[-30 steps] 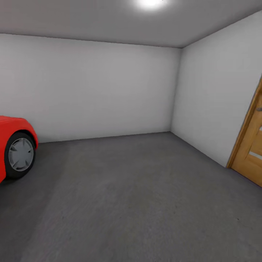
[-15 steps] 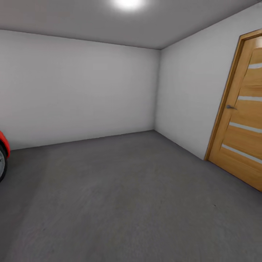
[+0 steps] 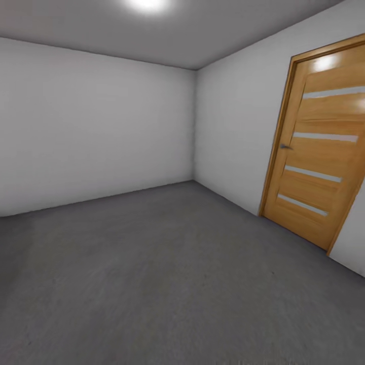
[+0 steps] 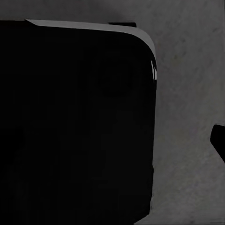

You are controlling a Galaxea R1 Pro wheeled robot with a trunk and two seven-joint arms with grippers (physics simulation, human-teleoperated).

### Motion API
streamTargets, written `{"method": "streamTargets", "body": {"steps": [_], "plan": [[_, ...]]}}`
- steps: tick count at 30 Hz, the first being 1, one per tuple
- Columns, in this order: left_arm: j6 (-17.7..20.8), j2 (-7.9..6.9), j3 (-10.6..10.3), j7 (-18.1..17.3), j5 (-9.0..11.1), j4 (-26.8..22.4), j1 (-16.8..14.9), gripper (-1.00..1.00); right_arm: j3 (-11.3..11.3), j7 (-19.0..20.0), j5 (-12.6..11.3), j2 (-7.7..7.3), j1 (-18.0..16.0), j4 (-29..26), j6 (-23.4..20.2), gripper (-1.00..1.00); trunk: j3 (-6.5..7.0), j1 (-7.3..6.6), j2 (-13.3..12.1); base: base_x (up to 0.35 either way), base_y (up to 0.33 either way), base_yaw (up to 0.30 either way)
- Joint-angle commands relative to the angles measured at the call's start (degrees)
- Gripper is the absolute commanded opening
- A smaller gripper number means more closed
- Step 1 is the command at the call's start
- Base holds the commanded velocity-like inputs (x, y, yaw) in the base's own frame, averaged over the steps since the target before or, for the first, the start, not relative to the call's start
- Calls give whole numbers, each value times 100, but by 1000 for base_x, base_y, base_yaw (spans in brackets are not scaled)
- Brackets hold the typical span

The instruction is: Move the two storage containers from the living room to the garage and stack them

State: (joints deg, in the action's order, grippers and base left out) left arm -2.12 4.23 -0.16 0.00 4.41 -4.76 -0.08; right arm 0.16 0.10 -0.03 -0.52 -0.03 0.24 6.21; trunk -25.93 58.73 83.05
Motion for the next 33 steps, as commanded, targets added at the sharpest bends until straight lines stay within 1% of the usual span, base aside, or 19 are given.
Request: {"method": "streamTargets", "body": {"steps": [1,3,6,7,8,10,11,12,13,23,33], "plan": [[-16,-3,-4,0,68,1,-1,100,1,2,1,0,-1,3,21,100,-4,0,2,0,0,-300],[-16,-27,-3,18,148,2,-1,100,5,5,2,0,-1,3,21,100,-4,0,2,0,0,-300],[-19,-87,-2,49,353,2,-1,100,3,2,2,0,0,3,21,100,-4,0,2,0,0,-300],[-21,-113,-2,54,440,2,-1,100,6,1,2,0,2,3,21,100,-4,0,2,0,0,-300],[-23,-151,-2,62,586,2,-1,100,8,0,3,0,2,3,21,100,-4,0,2,0,0,-300],[-24,-228,-4,62,792,2,-1,100,9,0,3,0,0,3,21,100,-4,0,2,0,0,-300],[-24,-250,-5,62,839,2,-1,100,9,-1,3,0,-1,3,21,100,-4,0,2,0,0,-300],[-25,-300,-8,62,976,2,-1,100,10,-1,3,0,-1,3,21,100,-4,0,2,0,0,-300],[-25,-330,-10,62,1040,2,-1,100,5,-1,3,0,1,3,21,100,-4,0,2,0,0,-300],[-25,-335,-27,53,1077,2,-1,100,1,6,3,9,3,3,27,100,-4,0,2,0,0,-300],[-20,-329,-29,48,1064,2,-1,100,1,4,3,8,-2,3,30,100,-4,0,2,0,0,-300]]}}
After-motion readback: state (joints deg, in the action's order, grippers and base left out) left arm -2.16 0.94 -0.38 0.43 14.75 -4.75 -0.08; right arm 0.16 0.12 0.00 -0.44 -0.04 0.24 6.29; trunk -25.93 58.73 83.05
